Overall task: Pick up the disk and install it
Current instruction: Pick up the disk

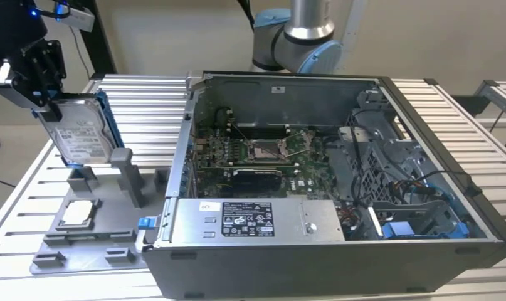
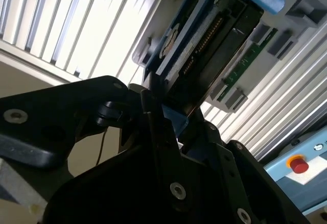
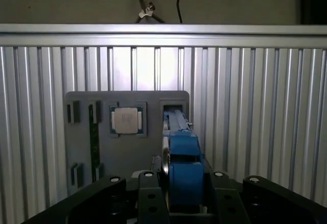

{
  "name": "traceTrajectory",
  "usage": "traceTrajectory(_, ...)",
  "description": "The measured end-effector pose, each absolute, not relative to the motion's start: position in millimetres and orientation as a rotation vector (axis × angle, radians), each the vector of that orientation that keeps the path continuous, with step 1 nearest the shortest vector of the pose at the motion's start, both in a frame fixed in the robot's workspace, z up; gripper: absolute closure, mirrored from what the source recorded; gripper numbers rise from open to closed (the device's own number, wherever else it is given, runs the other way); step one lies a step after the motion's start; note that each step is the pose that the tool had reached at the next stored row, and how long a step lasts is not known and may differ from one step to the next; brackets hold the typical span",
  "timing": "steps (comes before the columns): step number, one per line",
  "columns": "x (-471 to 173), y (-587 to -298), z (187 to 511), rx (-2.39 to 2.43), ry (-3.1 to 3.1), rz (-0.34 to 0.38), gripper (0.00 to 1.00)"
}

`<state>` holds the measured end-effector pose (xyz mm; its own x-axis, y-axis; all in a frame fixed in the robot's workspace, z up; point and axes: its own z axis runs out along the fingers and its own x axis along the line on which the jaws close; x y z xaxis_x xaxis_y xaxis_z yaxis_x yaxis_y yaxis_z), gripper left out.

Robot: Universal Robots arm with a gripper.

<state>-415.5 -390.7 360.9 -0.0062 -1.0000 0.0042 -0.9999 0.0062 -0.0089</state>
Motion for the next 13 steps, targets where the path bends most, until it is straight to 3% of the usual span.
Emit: traceTrajectory(13, -415, -391, 383, -2.212, 2.226, -0.015, 1.00)
